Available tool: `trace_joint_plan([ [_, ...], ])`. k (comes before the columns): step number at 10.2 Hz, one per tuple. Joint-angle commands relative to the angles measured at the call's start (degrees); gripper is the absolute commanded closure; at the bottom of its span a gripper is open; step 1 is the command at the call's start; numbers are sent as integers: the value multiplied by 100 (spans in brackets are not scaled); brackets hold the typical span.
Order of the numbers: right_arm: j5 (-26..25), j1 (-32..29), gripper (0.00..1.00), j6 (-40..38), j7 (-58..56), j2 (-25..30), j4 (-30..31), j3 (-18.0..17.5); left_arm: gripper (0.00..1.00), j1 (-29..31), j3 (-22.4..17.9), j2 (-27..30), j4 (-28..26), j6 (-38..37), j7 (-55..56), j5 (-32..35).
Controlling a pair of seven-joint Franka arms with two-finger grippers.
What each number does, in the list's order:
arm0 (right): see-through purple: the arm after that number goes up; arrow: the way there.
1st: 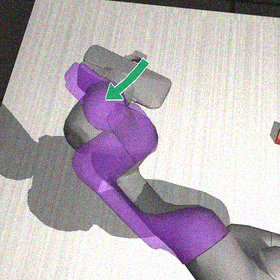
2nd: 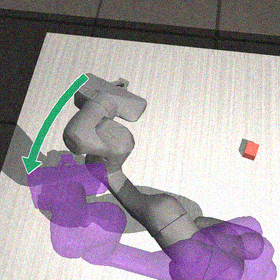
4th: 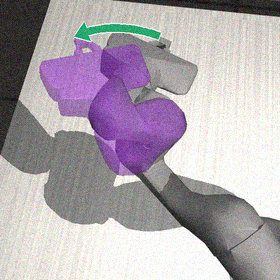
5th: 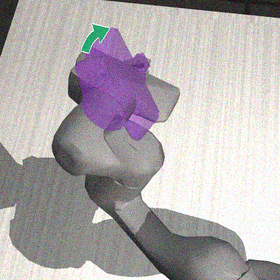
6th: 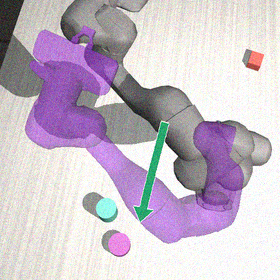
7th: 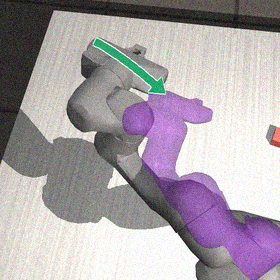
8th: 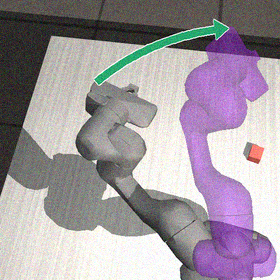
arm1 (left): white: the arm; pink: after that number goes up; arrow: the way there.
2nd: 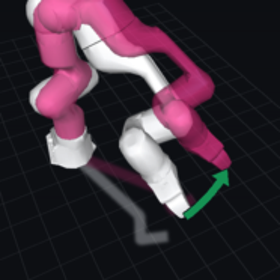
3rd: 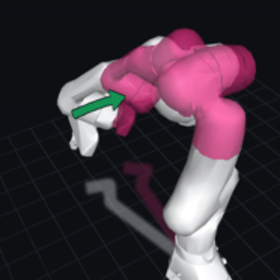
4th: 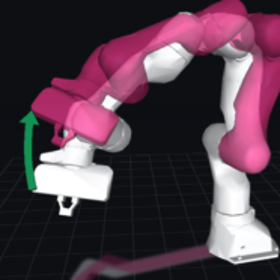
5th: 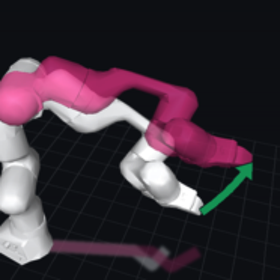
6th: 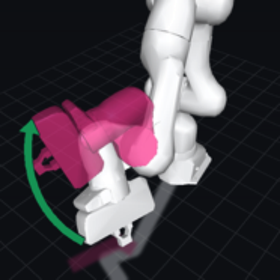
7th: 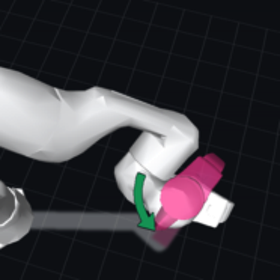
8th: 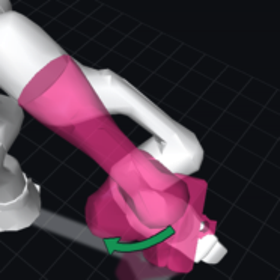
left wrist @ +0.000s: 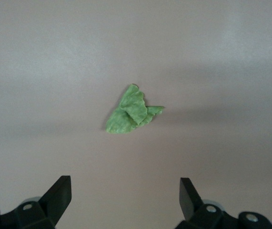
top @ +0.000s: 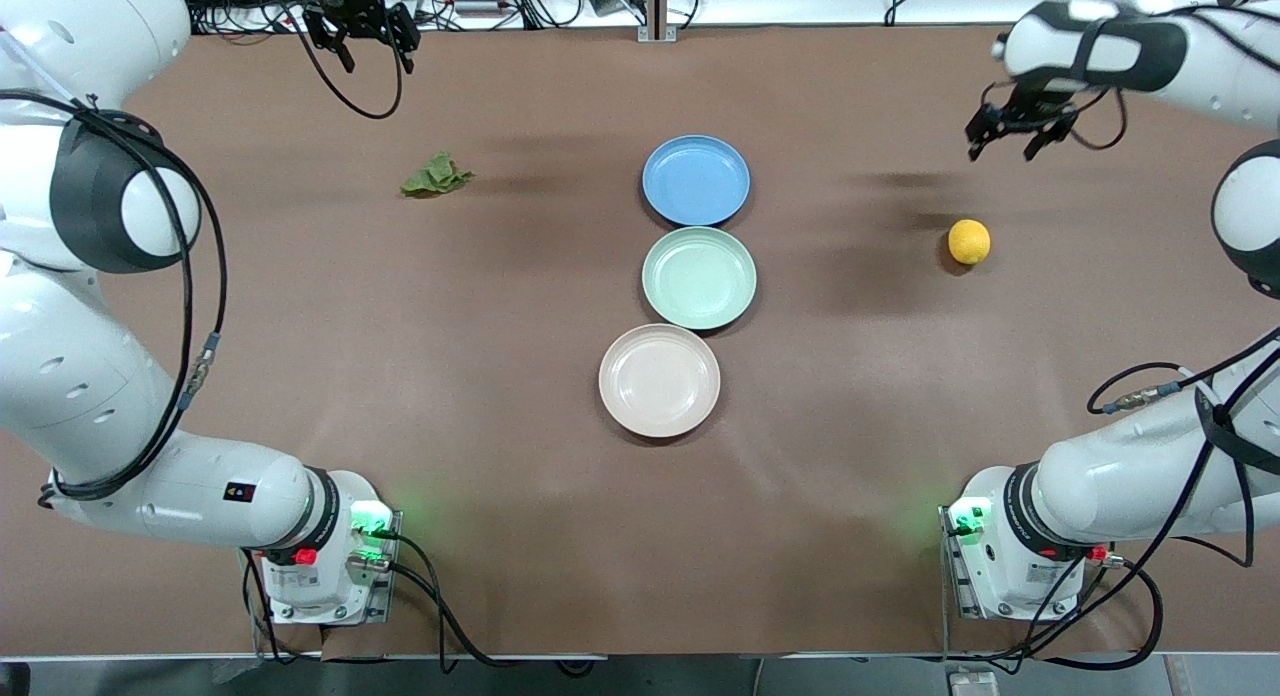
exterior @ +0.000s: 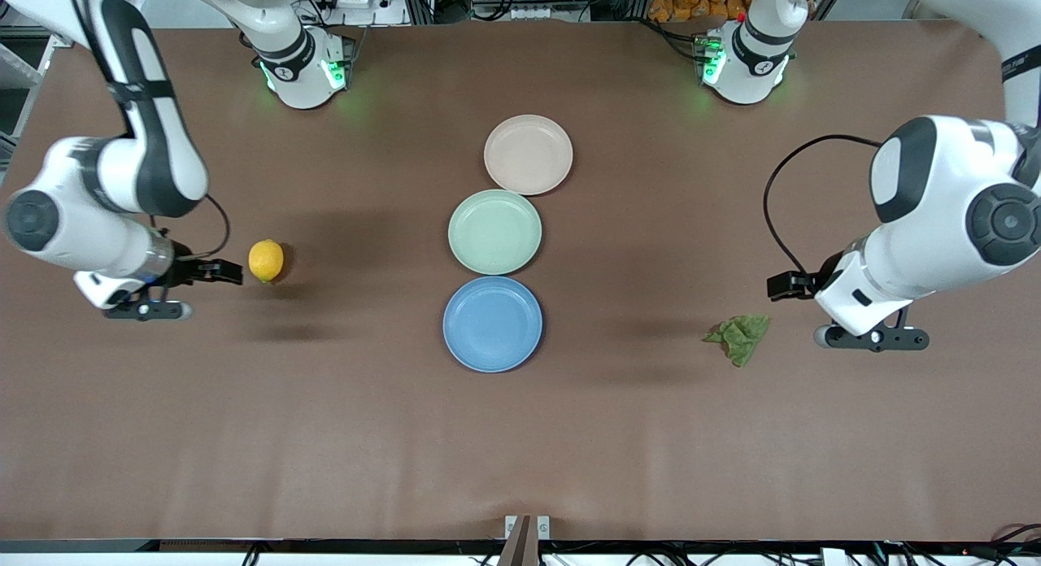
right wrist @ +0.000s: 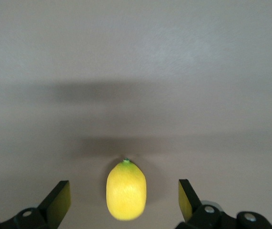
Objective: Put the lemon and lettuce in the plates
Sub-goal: 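Grasp the lemon with the right gripper while the left gripper grasps the lettuce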
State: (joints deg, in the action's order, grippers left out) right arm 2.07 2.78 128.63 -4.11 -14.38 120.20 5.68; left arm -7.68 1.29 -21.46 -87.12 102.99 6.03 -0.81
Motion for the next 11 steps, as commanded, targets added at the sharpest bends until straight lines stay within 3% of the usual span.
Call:
trace_joint_plan([
  [1, 30, 82, 0, 1089, -81, 50, 879, 3, 0, 30, -23, -235, -24, 273, -347, -95],
  [3, 30, 179, 0, 1724, -81, 23, 1355, 3, 0, 21, -23, -271, -243, 563, -366, -86],
  [6, 30, 205, 0, 2568, -73, 15, 1997, 3, 0, 21, -32, -849, -288, 1195, -612, -33],
  [11, 30, 206, 0, 2974, -81, 15, 2385, 3, 0, 30, -32, -1290, -428, 1486, -1041, 116],
])
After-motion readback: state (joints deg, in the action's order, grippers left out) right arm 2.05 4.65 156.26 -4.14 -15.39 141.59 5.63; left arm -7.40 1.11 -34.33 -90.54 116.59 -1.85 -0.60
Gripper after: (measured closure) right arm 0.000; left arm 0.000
